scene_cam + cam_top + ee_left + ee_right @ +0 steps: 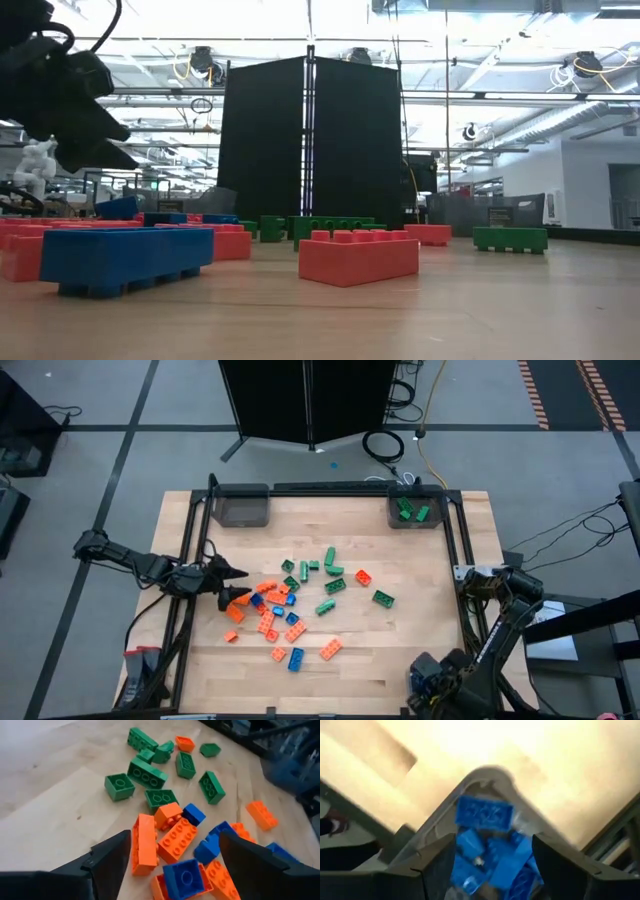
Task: Sort blocks
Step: Put the blue game piece into the bottom black bin
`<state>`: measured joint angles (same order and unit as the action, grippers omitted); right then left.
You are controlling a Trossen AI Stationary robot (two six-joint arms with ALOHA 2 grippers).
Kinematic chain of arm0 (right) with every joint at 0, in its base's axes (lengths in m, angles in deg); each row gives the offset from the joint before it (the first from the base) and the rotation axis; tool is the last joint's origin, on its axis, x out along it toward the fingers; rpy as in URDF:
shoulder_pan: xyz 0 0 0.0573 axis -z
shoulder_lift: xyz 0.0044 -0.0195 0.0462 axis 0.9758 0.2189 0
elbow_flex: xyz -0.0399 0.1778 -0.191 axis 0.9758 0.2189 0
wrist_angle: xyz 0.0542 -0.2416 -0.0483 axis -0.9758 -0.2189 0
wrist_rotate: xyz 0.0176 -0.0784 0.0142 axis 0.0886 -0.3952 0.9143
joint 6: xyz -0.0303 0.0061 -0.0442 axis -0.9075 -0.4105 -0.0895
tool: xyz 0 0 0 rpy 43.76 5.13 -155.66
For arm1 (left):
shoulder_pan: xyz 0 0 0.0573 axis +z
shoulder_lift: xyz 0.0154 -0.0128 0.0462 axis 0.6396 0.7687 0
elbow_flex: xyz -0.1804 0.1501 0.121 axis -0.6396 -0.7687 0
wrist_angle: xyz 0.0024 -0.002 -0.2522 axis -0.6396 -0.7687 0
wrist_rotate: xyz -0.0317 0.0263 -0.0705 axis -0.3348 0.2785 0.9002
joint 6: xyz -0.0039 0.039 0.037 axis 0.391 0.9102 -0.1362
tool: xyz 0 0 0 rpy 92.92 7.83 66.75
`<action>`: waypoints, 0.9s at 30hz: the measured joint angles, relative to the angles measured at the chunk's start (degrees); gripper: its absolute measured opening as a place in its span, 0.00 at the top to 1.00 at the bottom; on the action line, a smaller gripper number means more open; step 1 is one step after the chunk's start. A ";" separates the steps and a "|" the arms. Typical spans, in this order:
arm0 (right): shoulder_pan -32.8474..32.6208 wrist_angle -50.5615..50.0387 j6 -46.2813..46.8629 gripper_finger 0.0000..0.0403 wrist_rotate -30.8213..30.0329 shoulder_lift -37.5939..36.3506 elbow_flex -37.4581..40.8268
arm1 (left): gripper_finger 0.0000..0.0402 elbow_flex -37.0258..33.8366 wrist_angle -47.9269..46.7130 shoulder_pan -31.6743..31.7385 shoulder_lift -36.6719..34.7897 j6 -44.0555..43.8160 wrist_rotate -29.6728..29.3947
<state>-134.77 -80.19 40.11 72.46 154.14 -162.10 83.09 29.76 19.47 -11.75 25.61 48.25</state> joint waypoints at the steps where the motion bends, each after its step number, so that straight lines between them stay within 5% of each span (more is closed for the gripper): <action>1: 0.26 -0.97 -0.42 0.36 -0.50 -0.25 0.00 | 0.24 0.00 -0.12 0.02 0.40 1.74 0.32; 9: 1.69 -5.17 -1.92 0.36 -1.52 -1.22 0.00 | 0.24 0.00 3.93 0.02 5.20 16.27 1.65; 15: 9.06 -2.01 -9.36 0.36 -11.58 -5.19 0.00 | 0.24 1.04 11.47 0.02 6.71 7.42 2.14; 21: 22.98 6.44 -31.50 0.36 -28.16 -11.53 -0.04 | 0.24 5.80 19.89 0.02 6.33 11.25 3.92; 27: 33.47 19.24 -58.40 0.36 -25.17 -14.40 -0.11 | 0.24 10.74 1.87 -0.15 9.82 18.91 9.18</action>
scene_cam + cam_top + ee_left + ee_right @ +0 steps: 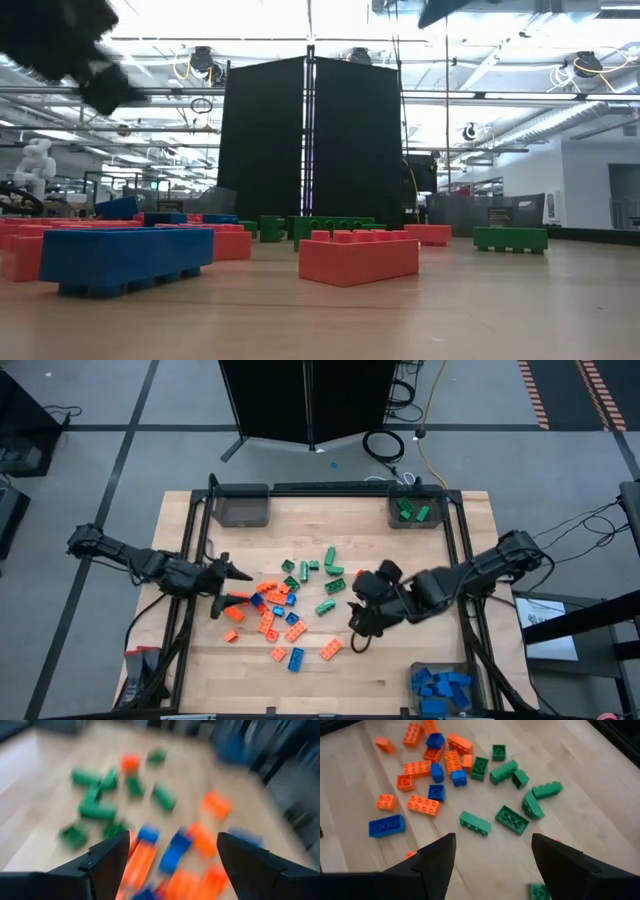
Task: Sort blocks
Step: Put the blue game piece into the bottom black bin
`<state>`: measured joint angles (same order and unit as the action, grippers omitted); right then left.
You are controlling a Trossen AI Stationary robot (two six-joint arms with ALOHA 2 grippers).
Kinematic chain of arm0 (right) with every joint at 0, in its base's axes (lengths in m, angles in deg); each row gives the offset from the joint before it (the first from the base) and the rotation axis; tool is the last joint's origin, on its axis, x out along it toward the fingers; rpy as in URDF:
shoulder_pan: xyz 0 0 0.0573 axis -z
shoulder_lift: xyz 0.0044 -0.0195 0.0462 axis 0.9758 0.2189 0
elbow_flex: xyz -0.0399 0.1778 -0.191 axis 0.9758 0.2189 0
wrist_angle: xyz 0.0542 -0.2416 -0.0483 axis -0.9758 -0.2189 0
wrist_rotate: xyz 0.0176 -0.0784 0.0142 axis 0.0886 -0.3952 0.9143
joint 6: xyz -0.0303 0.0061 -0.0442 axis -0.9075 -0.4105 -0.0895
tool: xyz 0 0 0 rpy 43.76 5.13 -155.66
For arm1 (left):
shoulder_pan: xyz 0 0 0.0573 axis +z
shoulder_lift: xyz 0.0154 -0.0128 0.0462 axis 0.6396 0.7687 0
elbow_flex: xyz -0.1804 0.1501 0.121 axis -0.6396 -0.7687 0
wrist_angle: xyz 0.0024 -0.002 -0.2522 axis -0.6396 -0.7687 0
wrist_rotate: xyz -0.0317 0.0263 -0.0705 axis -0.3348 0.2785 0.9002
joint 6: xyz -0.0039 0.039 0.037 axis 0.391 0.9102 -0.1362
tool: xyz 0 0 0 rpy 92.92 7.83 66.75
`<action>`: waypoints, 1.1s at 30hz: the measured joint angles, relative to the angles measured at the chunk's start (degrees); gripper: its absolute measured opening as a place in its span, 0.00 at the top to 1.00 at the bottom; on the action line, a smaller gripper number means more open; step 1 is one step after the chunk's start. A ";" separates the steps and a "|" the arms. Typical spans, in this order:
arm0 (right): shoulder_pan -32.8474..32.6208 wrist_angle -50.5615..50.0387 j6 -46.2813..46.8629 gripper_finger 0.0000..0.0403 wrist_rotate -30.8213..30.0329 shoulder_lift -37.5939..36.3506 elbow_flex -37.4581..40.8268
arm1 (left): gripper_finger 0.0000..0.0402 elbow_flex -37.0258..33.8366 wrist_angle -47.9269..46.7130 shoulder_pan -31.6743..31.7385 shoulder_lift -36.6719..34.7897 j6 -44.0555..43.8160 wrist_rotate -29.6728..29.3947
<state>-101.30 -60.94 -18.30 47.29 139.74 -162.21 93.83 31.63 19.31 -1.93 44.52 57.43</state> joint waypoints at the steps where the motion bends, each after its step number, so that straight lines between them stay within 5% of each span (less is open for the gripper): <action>1: 0.72 0.22 -1.77 0.36 0.98 -0.15 0.00 | 0.24 0.05 -2.45 0.00 0.94 0.40 -0.02; 7: 2.03 -2.34 -3.75 0.36 4.62 -0.19 0.07 | 0.24 -0.03 -6.70 0.00 7.99 -13.12 -7.22; 18: 1.99 -5.69 -3.88 0.36 4.60 -0.19 0.07 | 0.24 -0.03 -3.42 -0.05 20.03 -32.05 -5.06; 25: 1.99 -6.82 -3.89 0.36 4.56 -0.17 0.07 | 0.24 1.05 -1.95 -1.44 25.54 -38.59 -4.68; 33: 1.99 -8.18 -4.10 0.36 4.56 -0.15 0.07 | 0.24 9.52 -7.97 -2.60 33.28 -35.79 -10.17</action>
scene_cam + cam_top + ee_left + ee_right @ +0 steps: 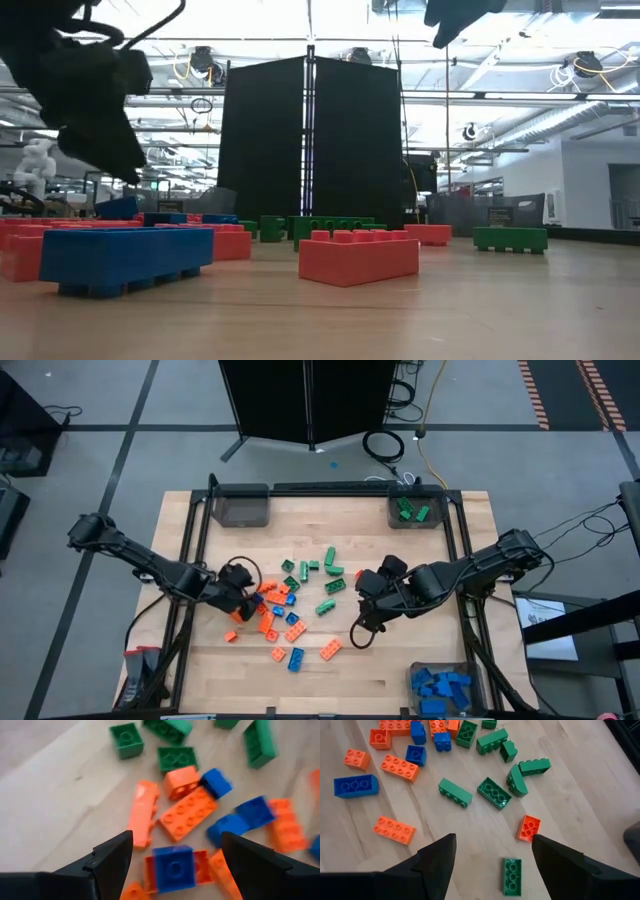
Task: Sort blocks
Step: Put the blue game piece into the bottom black bin
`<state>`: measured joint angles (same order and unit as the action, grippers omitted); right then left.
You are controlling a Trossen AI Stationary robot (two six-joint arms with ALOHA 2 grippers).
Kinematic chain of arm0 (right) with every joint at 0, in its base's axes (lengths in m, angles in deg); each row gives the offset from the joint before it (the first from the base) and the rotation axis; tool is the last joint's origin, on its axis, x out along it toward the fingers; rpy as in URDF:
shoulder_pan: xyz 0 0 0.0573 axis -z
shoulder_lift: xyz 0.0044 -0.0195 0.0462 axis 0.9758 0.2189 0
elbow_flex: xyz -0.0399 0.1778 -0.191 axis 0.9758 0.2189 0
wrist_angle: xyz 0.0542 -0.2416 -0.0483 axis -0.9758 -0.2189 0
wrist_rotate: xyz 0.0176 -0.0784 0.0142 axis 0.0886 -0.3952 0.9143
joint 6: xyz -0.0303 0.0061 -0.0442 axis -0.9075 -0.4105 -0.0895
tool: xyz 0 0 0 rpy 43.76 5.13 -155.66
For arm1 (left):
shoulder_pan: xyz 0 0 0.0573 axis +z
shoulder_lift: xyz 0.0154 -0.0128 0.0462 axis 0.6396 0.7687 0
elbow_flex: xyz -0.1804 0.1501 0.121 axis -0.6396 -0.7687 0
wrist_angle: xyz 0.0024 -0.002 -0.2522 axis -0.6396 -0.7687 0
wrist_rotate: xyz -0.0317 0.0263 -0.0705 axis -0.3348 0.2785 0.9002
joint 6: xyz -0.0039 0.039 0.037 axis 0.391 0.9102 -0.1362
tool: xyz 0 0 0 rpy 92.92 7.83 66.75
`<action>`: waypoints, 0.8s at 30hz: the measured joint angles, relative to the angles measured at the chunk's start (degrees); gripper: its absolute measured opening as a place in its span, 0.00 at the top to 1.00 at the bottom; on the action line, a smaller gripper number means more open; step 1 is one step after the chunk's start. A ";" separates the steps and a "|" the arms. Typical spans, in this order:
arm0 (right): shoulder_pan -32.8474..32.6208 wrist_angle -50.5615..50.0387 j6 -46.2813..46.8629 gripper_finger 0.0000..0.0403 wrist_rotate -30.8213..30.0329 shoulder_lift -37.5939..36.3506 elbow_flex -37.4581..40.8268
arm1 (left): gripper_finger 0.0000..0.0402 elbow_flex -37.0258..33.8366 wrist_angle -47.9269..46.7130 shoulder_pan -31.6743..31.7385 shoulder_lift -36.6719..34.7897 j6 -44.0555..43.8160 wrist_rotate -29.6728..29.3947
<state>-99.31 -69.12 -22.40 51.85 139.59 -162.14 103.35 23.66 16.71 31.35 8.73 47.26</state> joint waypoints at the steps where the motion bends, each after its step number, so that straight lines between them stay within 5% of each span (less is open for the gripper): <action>1: 0.00 0.01 0.00 0.36 0.00 0.00 0.00 | 0.24 0.64 -2.09 0.00 1.11 -0.05 -0.58; 18: -0.66 -0.78 1.05 0.36 -0.07 0.03 0.04 | 0.24 2.32 -3.41 -1.92 8.26 -4.40 0.08; 24: -0.66 -1.04 0.87 0.36 -0.11 0.03 0.04 | 0.24 5.75 -3.05 -2.97 8.10 3.52 -1.79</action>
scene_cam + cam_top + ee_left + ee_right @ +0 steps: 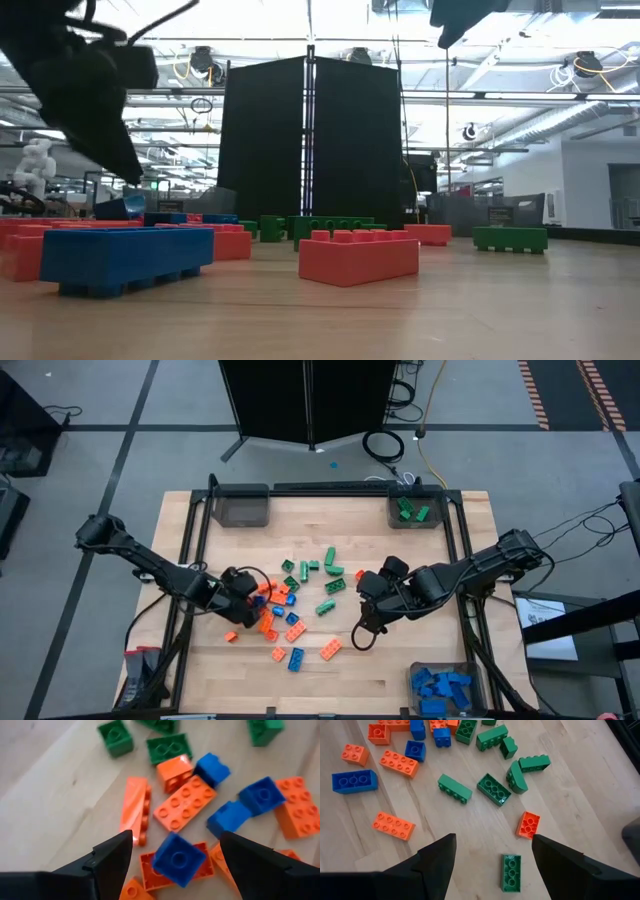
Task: Sort blocks
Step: Put the blue game piece into the bottom black bin
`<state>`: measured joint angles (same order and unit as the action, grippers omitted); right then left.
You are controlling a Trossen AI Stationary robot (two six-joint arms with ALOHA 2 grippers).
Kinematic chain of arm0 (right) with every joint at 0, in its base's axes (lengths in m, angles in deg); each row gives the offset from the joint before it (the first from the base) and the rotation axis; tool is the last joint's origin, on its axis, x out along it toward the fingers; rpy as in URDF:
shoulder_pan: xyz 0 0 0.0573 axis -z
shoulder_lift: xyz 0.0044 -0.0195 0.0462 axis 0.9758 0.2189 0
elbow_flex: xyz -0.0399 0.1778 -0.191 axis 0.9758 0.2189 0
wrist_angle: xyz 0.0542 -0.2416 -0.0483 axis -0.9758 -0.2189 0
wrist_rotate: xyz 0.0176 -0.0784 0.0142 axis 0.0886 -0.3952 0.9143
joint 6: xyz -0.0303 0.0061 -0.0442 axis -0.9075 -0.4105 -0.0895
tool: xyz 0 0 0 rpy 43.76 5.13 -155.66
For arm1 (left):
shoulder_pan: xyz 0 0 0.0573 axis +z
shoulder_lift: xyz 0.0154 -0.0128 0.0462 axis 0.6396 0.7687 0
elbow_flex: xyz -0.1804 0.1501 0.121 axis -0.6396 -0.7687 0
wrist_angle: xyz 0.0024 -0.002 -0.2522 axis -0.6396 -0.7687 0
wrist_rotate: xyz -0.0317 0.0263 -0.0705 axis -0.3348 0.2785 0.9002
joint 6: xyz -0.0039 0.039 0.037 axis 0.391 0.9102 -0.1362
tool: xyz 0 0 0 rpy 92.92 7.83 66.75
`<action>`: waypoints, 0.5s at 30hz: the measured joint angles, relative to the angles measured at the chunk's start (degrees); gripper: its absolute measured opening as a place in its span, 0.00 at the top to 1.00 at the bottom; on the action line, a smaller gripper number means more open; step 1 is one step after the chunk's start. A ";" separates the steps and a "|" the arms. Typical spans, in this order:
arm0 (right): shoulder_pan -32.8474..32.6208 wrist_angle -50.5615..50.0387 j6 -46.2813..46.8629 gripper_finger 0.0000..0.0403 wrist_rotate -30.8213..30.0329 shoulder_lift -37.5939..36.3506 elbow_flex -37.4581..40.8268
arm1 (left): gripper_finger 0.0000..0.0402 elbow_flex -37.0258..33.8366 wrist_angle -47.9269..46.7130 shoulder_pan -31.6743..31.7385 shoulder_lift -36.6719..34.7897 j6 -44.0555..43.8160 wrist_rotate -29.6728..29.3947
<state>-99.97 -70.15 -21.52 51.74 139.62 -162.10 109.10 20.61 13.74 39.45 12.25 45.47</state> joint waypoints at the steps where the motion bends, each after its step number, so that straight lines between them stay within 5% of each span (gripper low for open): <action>1: 0.00 0.00 0.00 0.36 -0.06 0.00 0.00 | 0.24 0.33 0.00 -0.12 -0.01 1.75 -0.09; 15: 0.00 0.00 0.11 0.36 -0.15 0.00 0.00 | 0.24 0.06 0.17 -4.52 0.01 19.40 -1.48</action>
<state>-99.97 -70.15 -21.41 51.59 139.62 -162.10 109.17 20.77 9.23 39.46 31.65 43.99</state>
